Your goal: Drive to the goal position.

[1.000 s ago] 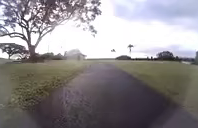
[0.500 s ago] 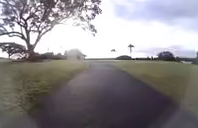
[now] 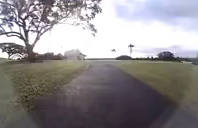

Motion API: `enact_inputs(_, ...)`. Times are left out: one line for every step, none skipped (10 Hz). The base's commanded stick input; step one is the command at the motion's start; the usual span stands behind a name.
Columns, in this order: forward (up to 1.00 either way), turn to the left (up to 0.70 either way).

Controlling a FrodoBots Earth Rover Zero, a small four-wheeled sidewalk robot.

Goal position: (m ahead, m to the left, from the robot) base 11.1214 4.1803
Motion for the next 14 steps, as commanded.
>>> enact_inputs(0.60, 0.00)
enact_inputs(0.60, 0.00)
enact_inputs(0.60, 0.00)
enact_inputs(0.60, 0.00)
enact_inputs(0.60, 0.00)
enact_inputs(0.60, 0.00)
enact_inputs(0.60, 0.00)
enact_inputs(0.60, 0.00)
enact_inputs(0.60, 0.00)
enact_inputs(0.60, 0.00)
enact_inputs(0.60, 0.00)
enact_inputs(0.60, 0.00)
enact_inputs(0.60, 0.00)
enact_inputs(0.60, 0.00)
